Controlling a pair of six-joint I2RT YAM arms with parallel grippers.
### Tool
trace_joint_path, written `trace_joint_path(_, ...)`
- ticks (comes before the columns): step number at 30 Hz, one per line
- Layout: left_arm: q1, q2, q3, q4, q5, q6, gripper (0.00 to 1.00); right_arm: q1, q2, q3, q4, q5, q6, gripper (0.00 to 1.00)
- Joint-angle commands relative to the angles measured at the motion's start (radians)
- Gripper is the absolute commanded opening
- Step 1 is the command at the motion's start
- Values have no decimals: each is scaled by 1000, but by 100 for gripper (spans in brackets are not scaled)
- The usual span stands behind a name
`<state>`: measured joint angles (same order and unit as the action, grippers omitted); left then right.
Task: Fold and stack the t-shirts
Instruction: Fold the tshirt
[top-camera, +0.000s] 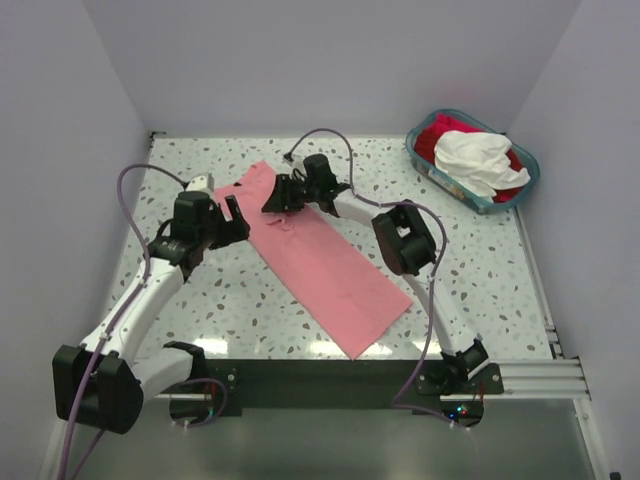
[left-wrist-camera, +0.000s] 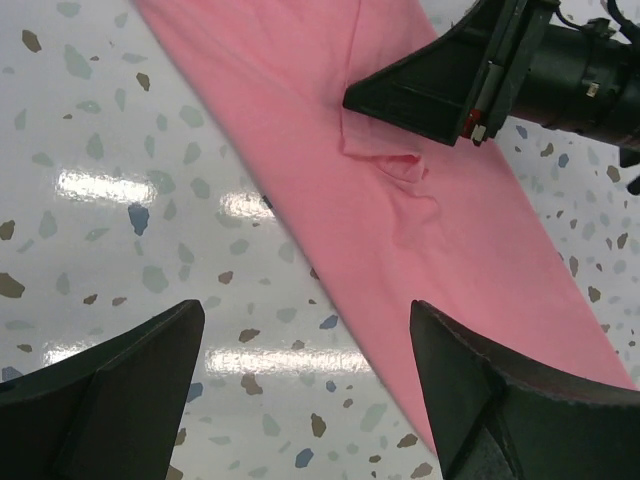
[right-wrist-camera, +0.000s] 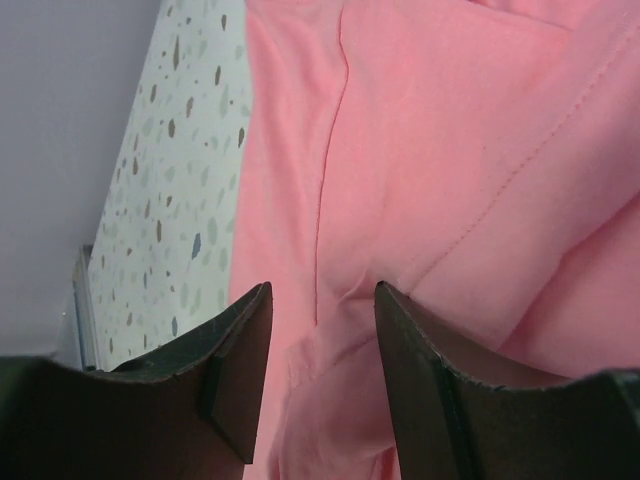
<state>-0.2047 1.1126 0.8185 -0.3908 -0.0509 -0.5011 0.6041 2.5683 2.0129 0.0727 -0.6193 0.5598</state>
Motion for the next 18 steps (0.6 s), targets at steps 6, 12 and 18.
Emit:
trace_joint_path(6, -7, -80, -59, 24, 89, -30, 89, -165, 20, -118, 217, 217, 184, 52)
trace_joint_path(12, -5, -66, -76, 41, 114, -31, 90, -280, -60, -258, 348, 277, 259, 55)
trace_joint_path(18, -5, -59, -78, 41, 120, 4, 90, -293, -135, -155, 201, 158, 79, 58)
